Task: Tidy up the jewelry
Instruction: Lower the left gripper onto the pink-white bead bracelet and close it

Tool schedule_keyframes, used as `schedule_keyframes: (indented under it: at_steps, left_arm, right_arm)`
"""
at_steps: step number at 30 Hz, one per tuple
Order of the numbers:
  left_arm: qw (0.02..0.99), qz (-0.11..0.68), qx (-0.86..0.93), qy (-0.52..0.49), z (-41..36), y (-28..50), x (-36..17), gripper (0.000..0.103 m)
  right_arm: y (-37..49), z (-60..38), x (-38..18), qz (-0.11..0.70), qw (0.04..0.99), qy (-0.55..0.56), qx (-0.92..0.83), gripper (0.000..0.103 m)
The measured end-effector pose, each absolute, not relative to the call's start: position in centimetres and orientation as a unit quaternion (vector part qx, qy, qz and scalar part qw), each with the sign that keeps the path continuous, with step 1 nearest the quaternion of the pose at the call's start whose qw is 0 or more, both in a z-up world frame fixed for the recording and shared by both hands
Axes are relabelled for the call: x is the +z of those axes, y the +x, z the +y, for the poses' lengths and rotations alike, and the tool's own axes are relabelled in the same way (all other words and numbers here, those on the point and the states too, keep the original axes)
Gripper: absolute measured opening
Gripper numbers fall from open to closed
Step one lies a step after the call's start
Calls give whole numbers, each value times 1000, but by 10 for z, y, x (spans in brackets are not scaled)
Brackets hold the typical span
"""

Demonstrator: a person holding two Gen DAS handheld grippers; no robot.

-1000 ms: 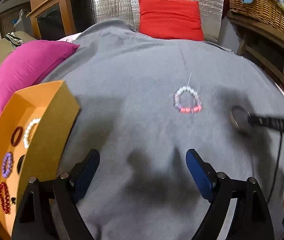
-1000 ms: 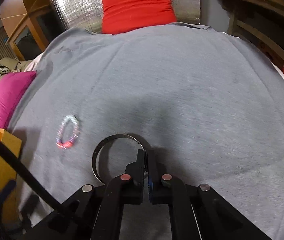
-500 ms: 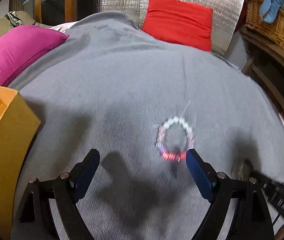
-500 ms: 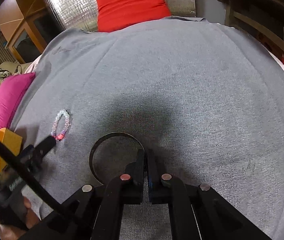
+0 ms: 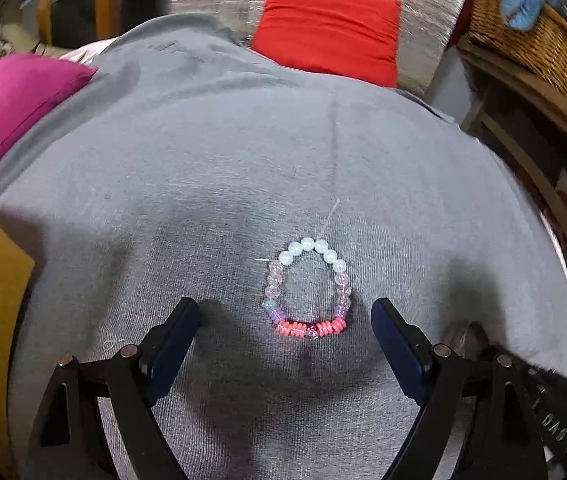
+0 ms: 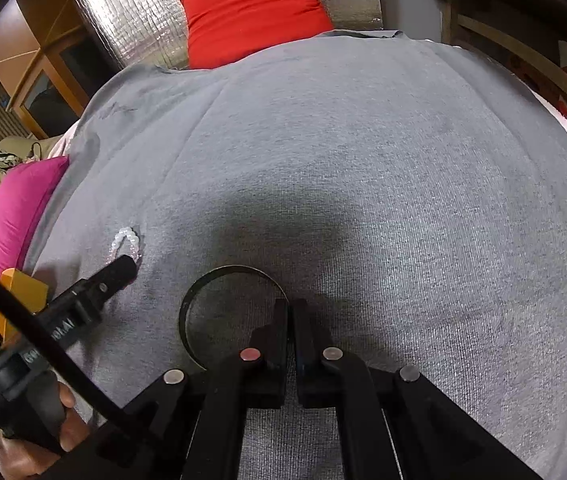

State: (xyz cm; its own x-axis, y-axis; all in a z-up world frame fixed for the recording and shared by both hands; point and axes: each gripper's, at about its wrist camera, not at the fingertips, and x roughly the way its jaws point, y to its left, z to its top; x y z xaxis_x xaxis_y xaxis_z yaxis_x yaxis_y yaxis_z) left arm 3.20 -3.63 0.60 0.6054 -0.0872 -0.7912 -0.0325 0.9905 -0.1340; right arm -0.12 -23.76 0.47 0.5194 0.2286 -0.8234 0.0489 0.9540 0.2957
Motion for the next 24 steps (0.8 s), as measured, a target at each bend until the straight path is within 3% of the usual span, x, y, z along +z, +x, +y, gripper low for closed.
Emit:
schedule_keyframes:
  at_steps: [4, 6, 11, 19, 24]
  left_arm:
    - [899, 436, -29, -37, -42, 29, 4, 83]
    - [904, 426, -31, -13, -44, 25, 4, 73]
    - [910, 411, -57, 1, -39, 19, 7, 32]
    - [897, 434, -79, 23, -33, -3, 9, 29]
    - [885, 452, -109, 23, -24, -24, 11, 21]
  right_arm:
    - [-3, -239, 5, 488, 859, 144, 52, 4]
    - [-4, -240, 5, 489, 859, 145, 52, 4]
    - [-2, -239, 6, 490, 859, 142, 51, 4]
    - [3, -240, 6, 492, 857, 148, 49, 4]
    - [4, -238, 6, 491, 858, 145, 48, 4]
